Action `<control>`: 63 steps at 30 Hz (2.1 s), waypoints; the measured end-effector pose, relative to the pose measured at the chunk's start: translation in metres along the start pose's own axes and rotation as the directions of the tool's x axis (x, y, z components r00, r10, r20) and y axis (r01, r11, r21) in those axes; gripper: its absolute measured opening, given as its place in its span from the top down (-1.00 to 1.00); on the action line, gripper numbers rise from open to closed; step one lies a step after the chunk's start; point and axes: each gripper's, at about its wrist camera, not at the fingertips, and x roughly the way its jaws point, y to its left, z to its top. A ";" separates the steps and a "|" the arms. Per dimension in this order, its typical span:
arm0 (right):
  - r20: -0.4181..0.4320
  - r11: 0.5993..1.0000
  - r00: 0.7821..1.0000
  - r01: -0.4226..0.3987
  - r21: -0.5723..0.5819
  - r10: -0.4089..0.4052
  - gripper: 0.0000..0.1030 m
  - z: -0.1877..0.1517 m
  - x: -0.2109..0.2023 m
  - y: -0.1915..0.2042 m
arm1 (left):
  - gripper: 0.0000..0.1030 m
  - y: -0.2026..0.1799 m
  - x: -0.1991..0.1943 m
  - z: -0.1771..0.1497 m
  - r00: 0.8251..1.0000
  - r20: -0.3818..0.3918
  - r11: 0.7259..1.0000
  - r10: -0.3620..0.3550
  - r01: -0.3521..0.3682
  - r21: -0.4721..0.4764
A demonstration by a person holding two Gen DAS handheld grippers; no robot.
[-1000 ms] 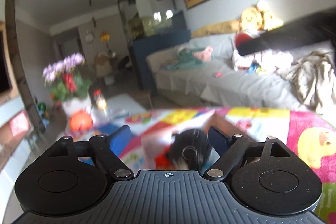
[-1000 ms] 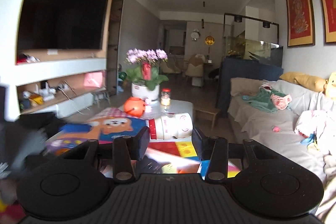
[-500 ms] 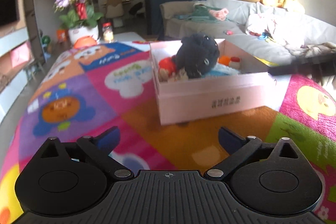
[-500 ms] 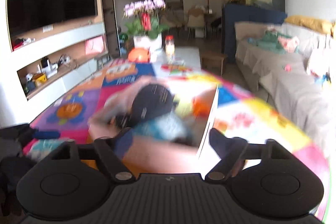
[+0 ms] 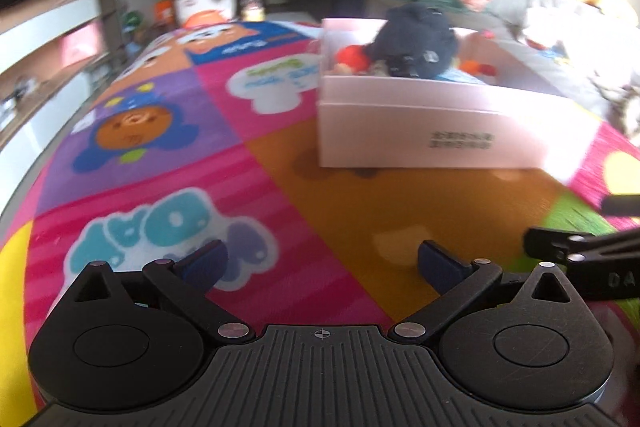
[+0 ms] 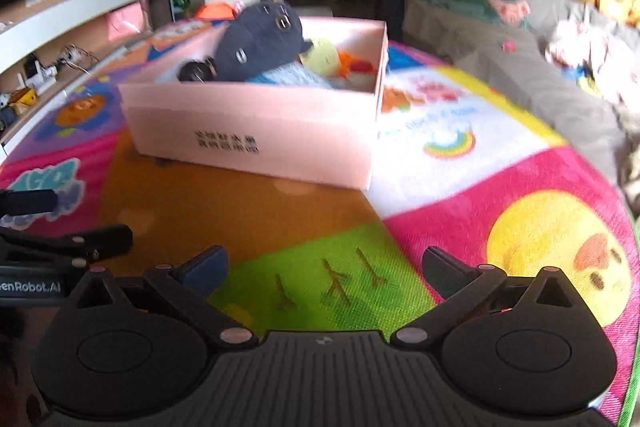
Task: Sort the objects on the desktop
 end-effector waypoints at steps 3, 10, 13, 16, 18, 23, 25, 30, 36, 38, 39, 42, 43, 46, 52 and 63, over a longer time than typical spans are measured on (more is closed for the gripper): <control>0.008 1.000 1.000 0.021 -0.018 -0.021 -1.00 0.003 0.005 0.005 | -1.00 0.000 0.004 0.001 0.998 0.016 0.998 0.054 -0.053 -0.044; 0.051 1.000 0.998 0.025 0.010 -0.026 -1.00 0.000 0.005 0.005 | -1.00 -0.003 0.000 0.000 0.998 0.017 0.997 0.054 -0.053 -0.050; 0.069 1.000 0.997 0.026 0.011 -0.027 -1.00 -0.003 0.004 0.005 | -1.00 -0.004 -0.002 0.000 0.998 0.017 0.997 0.053 -0.052 -0.051; 0.070 1.000 0.997 0.030 0.008 -0.030 -1.00 -0.003 0.003 0.006 | -1.00 -0.004 -0.001 0.000 0.998 0.017 0.997 0.053 -0.052 -0.051; 0.070 1.000 0.997 0.028 0.011 -0.028 -1.00 -0.003 0.004 0.006 | -1.00 -0.005 -0.001 0.000 0.998 0.017 0.997 0.054 -0.053 -0.049; 0.070 1.000 0.997 0.027 0.011 -0.028 -1.00 -0.003 0.004 0.005 | -1.00 -0.003 0.000 0.000 0.998 0.017 0.997 0.053 -0.052 -0.051; 0.070 1.000 0.997 0.028 0.011 -0.028 -1.00 -0.003 0.004 0.005 | -1.00 -0.005 -0.001 0.000 0.998 0.017 0.997 0.053 -0.052 -0.051; 0.070 1.000 0.997 0.027 0.011 -0.028 -1.00 -0.003 0.004 0.005 | -1.00 -0.003 0.000 0.000 0.998 0.017 0.997 0.053 -0.052 -0.051; 0.070 1.000 0.997 0.028 0.011 -0.028 -1.00 -0.003 0.004 0.005 | -1.00 -0.003 0.000 0.000 0.998 0.017 0.997 0.053 -0.052 -0.051; 0.070 1.000 0.997 0.027 0.011 -0.028 -1.00 -0.003 0.004 0.005 | -1.00 -0.003 0.000 0.000 0.998 0.016 0.997 0.052 -0.051 -0.052; 0.070 1.000 0.997 0.028 0.011 -0.028 -1.00 -0.003 0.004 0.005 | -1.00 -0.003 0.000 0.000 0.998 0.016 0.997 0.052 -0.051 -0.051; 0.070 1.000 0.997 0.028 0.011 -0.028 -1.00 -0.003 0.004 0.005 | -1.00 -0.003 0.000 0.000 0.998 0.017 0.997 0.052 -0.051 -0.051; 0.070 1.000 0.997 0.028 0.011 -0.028 -1.00 -0.003 0.004 0.005 | -1.00 -0.004 -0.001 0.000 0.998 0.017 0.997 0.052 -0.051 -0.051; 0.070 1.000 0.997 0.028 0.011 -0.028 -1.00 -0.003 0.004 0.005 | -1.00 -0.005 -0.001 0.000 0.998 0.017 0.997 0.052 -0.051 -0.051; 0.070 1.000 0.997 0.028 0.011 -0.028 -1.00 -0.003 0.004 0.005 | -1.00 -0.004 -0.001 0.000 0.998 0.017 0.997 0.052 -0.052 -0.051; 0.070 1.000 0.997 0.028 0.011 -0.028 -1.00 -0.003 0.003 0.005 | -1.00 -0.003 0.000 0.000 0.998 0.017 0.997 0.052 -0.051 -0.051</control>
